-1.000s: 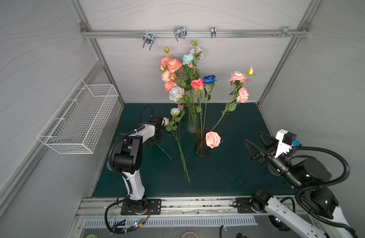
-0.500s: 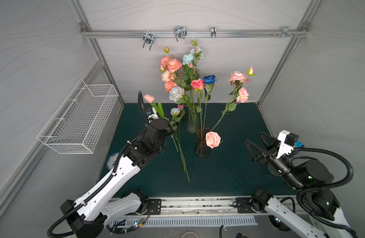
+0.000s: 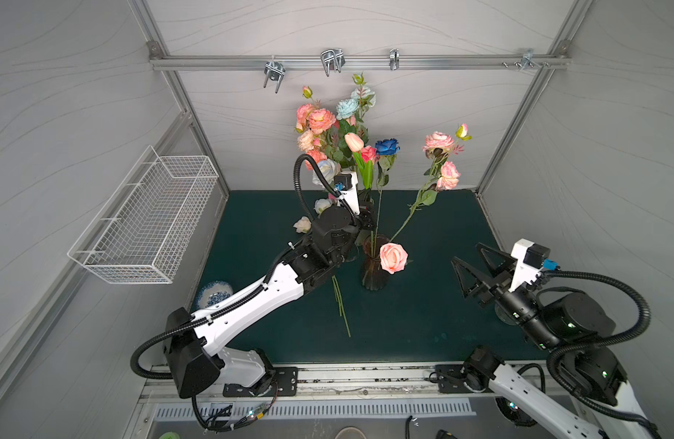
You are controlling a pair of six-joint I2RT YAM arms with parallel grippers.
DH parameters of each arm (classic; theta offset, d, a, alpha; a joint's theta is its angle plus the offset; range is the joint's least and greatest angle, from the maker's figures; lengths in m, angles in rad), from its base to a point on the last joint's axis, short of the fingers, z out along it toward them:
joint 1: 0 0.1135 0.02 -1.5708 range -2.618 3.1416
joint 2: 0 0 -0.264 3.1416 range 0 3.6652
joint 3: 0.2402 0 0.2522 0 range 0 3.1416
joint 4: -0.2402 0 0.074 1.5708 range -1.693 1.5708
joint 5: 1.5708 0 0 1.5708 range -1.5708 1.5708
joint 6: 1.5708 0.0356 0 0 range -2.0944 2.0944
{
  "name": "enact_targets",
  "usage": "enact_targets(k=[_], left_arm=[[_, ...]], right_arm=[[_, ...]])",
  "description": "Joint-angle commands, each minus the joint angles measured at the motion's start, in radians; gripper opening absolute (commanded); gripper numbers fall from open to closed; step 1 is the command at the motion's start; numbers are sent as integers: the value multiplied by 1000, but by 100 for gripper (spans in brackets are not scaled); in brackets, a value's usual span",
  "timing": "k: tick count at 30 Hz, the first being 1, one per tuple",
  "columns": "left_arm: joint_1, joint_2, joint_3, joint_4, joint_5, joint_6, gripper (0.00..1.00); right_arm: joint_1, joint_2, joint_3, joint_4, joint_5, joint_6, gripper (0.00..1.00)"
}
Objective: Arrange flowers in a vase
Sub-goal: Place the flower in the vase.
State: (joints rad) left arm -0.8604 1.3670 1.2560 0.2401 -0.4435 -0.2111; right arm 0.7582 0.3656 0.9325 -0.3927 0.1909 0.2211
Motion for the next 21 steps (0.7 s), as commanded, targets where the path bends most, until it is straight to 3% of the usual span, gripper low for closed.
enact_targets(k=[1,7,12,16,19,21], left_arm=[[-6,36,-11,145,45,34,0],[-9,111,-73,263,30,39,0],[-11,128,-109,239,-7,37,3],[-15,68,-147,152,-26,7,43],[-19,-8,-167,71,-64,-28,53],[-22,-63,-188,29,-75,-64,54]], right_arm=[[5,-7,25,0,7,7,93],[5,-7,14,2,0,6,93],[6,-14,6,5,4,4,93],[5,-19,8,5,7,2,93],[4,-17,7,13,6,0,93],[5,-14,5,21,4,1,93]])
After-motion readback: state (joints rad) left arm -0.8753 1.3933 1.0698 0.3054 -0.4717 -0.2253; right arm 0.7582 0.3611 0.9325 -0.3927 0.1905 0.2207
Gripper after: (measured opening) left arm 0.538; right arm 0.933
